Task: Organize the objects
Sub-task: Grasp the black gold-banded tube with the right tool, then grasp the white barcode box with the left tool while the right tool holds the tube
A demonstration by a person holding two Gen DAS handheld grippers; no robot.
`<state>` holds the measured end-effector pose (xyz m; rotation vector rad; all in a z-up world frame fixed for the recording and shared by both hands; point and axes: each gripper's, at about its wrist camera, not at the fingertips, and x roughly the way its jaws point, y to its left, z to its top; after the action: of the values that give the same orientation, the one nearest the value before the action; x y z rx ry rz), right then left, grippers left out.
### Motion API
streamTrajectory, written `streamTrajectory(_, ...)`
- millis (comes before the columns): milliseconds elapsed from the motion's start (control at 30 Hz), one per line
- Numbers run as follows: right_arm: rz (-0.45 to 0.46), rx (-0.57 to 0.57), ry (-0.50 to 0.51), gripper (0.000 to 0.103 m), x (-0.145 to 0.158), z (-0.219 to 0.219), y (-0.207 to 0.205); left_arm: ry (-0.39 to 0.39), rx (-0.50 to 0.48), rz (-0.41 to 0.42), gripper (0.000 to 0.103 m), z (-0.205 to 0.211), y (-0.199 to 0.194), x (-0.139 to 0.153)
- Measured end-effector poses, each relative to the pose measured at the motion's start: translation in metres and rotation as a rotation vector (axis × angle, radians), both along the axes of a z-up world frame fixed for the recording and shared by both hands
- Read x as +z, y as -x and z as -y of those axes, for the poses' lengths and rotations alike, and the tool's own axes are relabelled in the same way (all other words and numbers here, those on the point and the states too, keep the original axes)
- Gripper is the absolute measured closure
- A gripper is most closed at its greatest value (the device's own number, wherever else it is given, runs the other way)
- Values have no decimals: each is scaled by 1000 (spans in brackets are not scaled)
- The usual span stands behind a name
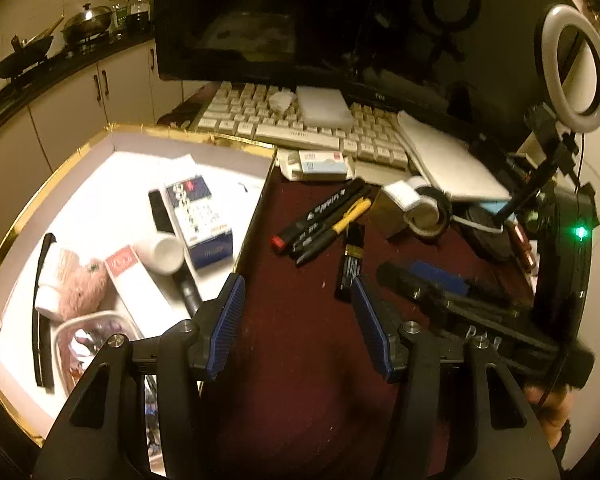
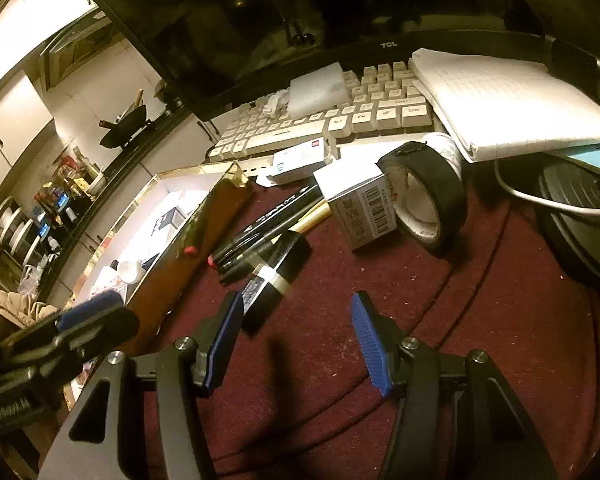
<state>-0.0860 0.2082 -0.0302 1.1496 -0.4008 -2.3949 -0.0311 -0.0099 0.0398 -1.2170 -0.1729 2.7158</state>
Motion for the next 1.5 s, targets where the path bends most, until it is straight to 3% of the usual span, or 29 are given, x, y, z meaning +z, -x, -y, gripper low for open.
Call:
streamTrajectory(100,7,19,16,47,0,2,-1,-10,26,-3,47,7,3,8)
streamTrajectory(200,104,18,40,47,-3,11,7,-44,46,-29,47,17,0,18)
streamTrajectory(467,79,-5,-125,47,2,55,23,-53,43,-42,47,29,-11,22)
streamTrajectory(500,59,-9,-164,48,1,59,23,-52,41,-40,47,29,-11,22)
streamTrajectory(567,49,-22,-196,63,1,58,19,-50,34,-41,47,28,-13,21)
streamTrajectory(633,62,-20,-161,77,0,49,16,-43,23,-38,47,25,-14,21)
streamTrajectory(733,56,-23,-128,87,2,31,6,-41,2,-30,47,17,-13,18)
streamTrajectory(900,19,-27,-119,87,8,-8,-21,-41,-58,-8,47,-11,-1,13)
streamTrajectory(1133,-14,-122,-144,87,11,-61,-40,-55,-187,51,47,-70,38,-1)
streamTrajectory(1333,12,-91,-47,86,-1,-75,-36,12,-144,44,47,-98,85,-16)
streamTrajectory(1500,44,-49,59,85,-7,-80,-31,28,-150,47,47,-98,102,-23)
